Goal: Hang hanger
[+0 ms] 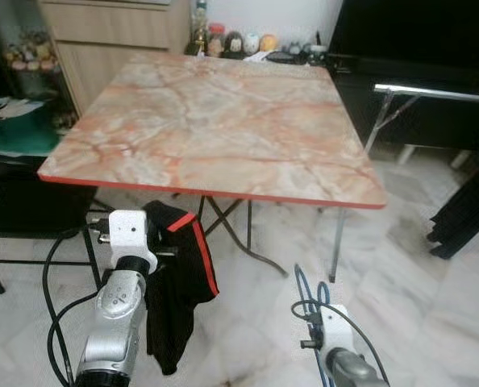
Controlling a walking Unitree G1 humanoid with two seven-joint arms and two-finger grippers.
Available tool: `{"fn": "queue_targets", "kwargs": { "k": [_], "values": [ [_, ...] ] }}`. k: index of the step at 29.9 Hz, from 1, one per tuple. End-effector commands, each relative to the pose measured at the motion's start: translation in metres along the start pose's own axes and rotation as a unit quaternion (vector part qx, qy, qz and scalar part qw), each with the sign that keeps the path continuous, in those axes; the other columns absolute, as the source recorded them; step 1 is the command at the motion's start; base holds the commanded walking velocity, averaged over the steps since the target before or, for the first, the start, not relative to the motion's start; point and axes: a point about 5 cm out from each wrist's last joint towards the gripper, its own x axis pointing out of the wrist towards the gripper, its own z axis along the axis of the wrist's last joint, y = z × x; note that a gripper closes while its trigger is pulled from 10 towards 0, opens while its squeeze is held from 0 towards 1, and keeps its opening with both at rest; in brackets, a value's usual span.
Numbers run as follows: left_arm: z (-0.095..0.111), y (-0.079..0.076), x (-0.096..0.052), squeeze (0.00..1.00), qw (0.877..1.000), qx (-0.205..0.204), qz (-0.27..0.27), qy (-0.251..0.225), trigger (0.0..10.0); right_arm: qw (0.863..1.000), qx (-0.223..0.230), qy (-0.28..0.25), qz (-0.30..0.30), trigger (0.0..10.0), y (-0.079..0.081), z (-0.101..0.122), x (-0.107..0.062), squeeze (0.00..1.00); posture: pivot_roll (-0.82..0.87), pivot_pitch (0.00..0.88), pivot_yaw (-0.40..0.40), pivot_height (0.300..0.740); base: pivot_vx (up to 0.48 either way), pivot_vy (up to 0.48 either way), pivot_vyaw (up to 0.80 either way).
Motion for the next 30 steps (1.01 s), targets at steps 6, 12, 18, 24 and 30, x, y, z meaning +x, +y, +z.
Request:
{"fn": "queue_targets", "kwargs": {
  "k": [6, 12, 18, 24, 30],
  "values": [
    [0.017, -0.007, 0.004, 0.00, 0.999, -0.011, -0.014, -0.034, 10.0, 1.000, 0.011, 0.008, -0.016, 10.0, -0.009, -0.008, -0.002, 0.00, 0.06, 0.000, -0.050, 0.740, 0.308, 0.000, -0.26],
    [0.019, -0.009, 0.005, 0.00, 0.999, -0.011, -0.014, -0.037, 10.0, 1.000, 0.001, 0.009, -0.013, 10.0, -0.008, -0.007, -0.002, 0.00, 0.06, 0.000, -0.050, 0.740, 0.307, 0.000, 0.00],
    [0.026, -0.005, 0.005, 0.00, 0.999, -0.011, -0.009, -0.048, 10.0, 1.000, -0.014, 0.010, -0.009, 10.0, -0.008, -0.006, -0.001, 0.00, 0.06, 0.000, -0.053, 0.740, 0.309, 0.000, 0.00],
    [0.073, 0.002, 0.024, 0.00, 0.992, -0.048, 0.010, -0.116, 10.0, 0.999, -0.034, 0.016, -0.007, 10.0, -0.009, -0.009, -0.002, 0.00, 0.07, 0.000, -0.062, 0.740, 0.308, 0.000, 0.00],
    [0.147, 0.005, 0.073, 0.00, 0.980, 0.014, -0.013, -0.200, 10.0, 1.000, -0.026, 0.012, -0.007, 10.0, -0.009, -0.007, -0.002, 0.00, 0.08, 0.000, -0.065, 0.740, 0.308, 0.000, 0.00]
  ]
}}
